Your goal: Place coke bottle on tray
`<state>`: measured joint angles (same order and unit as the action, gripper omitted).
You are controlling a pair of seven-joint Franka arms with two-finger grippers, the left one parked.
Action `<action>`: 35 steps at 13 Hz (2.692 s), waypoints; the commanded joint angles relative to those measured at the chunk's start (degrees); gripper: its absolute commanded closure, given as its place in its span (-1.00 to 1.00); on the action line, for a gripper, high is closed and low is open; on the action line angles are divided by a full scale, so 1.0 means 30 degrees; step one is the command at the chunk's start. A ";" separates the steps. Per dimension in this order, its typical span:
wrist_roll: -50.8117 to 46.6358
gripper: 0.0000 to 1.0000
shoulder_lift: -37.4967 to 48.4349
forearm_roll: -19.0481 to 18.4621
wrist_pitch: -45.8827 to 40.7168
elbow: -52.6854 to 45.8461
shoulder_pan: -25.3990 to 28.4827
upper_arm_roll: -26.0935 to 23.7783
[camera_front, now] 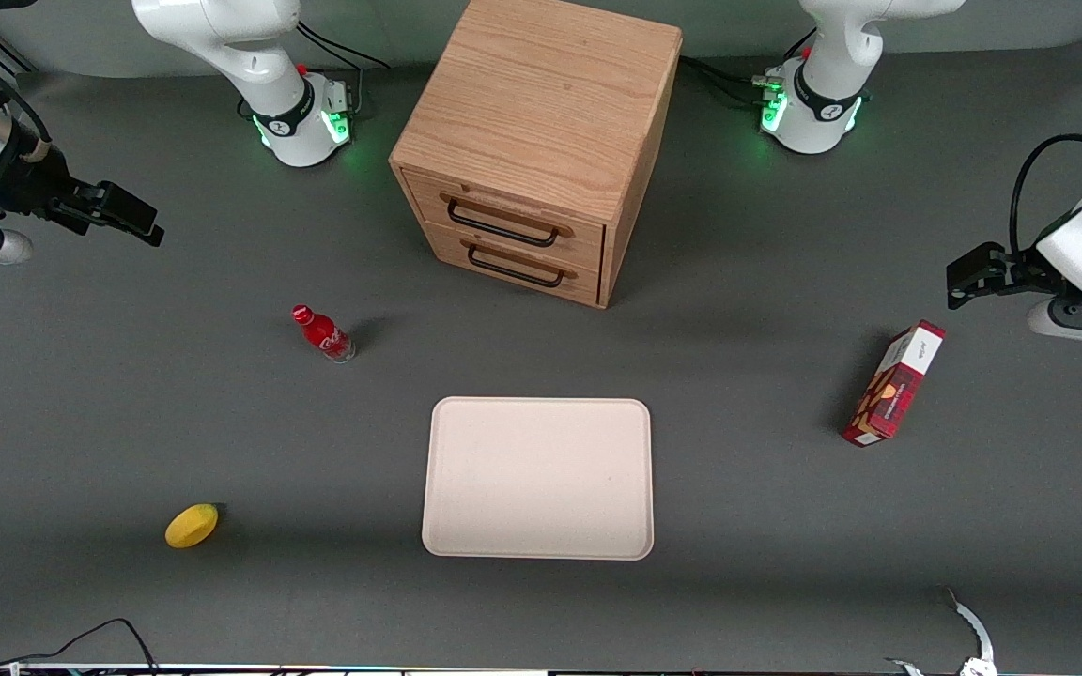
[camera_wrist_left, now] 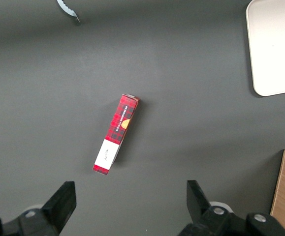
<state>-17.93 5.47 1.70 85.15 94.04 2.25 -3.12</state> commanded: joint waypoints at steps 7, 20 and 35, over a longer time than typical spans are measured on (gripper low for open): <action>-0.0322 -1.00 -0.0654 0.0894 0.2739 0.3585 0.0245 -0.1125; -0.2256 -0.54 -0.2265 0.0897 1.6264 1.3388 0.0245 -0.2974; 0.0264 1.00 -0.2957 0.0339 0.4768 0.0846 0.0185 -0.2944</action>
<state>-19.31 1.86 2.95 108.04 110.66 2.62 -12.18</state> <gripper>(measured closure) 0.674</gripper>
